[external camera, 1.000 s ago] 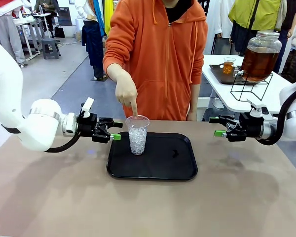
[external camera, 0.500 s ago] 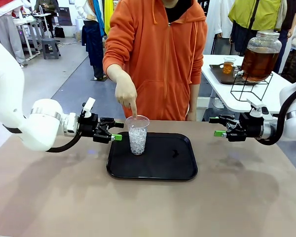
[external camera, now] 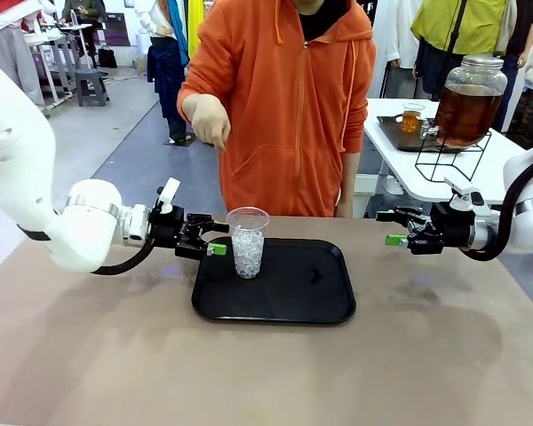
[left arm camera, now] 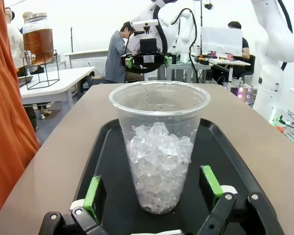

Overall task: Pour the drink into the iced cup.
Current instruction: Pick up the iced cup indicated by the human and present it to them.

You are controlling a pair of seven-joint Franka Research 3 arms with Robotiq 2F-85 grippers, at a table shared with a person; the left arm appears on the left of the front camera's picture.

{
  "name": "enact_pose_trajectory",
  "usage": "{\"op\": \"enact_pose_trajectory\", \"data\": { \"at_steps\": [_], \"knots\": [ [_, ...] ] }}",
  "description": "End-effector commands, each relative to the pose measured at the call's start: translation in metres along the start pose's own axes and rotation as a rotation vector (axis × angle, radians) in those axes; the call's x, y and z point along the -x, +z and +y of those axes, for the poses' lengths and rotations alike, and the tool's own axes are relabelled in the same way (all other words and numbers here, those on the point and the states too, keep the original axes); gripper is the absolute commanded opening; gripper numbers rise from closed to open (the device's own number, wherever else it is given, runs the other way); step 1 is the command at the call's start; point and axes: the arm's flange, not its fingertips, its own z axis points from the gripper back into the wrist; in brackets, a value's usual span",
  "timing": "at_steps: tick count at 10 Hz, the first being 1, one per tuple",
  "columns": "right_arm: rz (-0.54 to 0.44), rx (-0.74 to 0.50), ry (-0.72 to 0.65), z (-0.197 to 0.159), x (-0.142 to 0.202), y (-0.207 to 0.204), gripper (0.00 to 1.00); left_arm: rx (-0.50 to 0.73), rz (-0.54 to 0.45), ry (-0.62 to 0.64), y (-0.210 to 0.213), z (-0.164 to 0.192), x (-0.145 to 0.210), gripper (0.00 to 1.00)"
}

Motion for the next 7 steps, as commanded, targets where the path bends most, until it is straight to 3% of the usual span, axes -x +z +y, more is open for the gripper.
{"op": "enact_pose_trajectory", "data": {
  "at_steps": [1, 7],
  "knots": [
    [-0.004, 0.001, -0.003, -0.001, -0.003, -0.002, 1.0, -0.023, -0.007, 0.03, -0.012, 0.006, 0.0, 1.0],
    [-0.004, 0.001, -0.003, -0.001, -0.003, -0.002, 1.0, -0.025, -0.004, 0.041, -0.026, 0.008, 0.005, 1.0]
  ]
}}
